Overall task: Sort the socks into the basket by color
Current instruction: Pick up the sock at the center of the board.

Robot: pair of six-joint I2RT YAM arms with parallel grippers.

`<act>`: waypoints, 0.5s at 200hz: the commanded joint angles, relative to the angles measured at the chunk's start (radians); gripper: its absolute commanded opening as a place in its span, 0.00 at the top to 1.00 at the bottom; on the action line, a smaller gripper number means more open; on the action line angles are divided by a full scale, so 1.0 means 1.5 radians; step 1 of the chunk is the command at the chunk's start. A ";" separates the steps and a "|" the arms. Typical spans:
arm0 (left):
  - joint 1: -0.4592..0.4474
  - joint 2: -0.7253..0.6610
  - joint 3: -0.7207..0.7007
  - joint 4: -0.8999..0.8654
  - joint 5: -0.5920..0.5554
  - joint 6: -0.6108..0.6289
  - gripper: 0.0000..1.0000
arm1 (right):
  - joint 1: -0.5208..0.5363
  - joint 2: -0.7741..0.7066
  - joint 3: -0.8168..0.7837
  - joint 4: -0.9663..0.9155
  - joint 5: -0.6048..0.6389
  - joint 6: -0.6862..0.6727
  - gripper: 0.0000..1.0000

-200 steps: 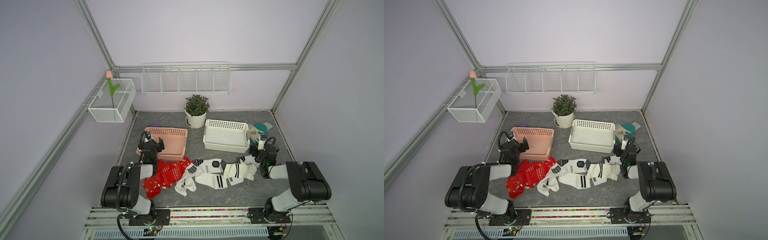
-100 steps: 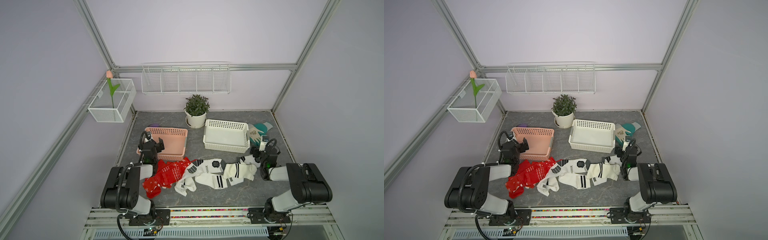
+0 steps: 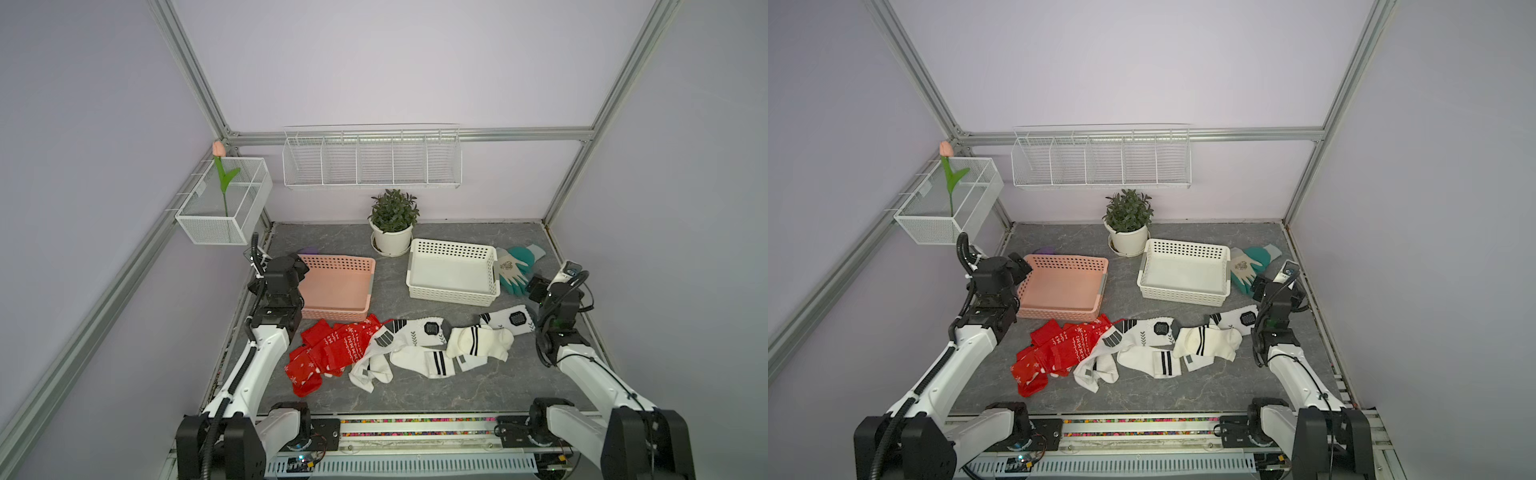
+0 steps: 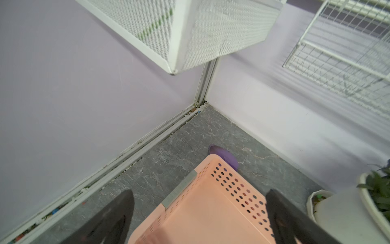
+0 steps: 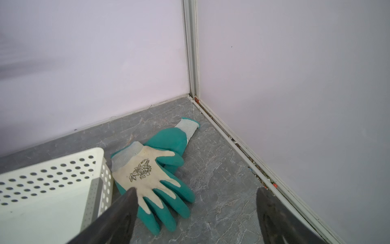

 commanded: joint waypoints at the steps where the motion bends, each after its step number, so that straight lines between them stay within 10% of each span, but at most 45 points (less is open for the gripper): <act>1: 0.000 -0.016 0.002 -0.104 0.097 -0.069 0.01 | -0.023 -0.017 0.072 -0.261 -0.099 0.080 0.11; 56: -0.029 0.003 0.130 -0.208 0.200 -0.020 0.01 | -0.012 -0.008 0.284 -0.607 -0.236 0.111 0.11; 100: -0.115 0.028 0.238 -0.280 0.147 0.034 0.01 | 0.080 -0.045 0.399 -0.838 -0.156 0.061 0.12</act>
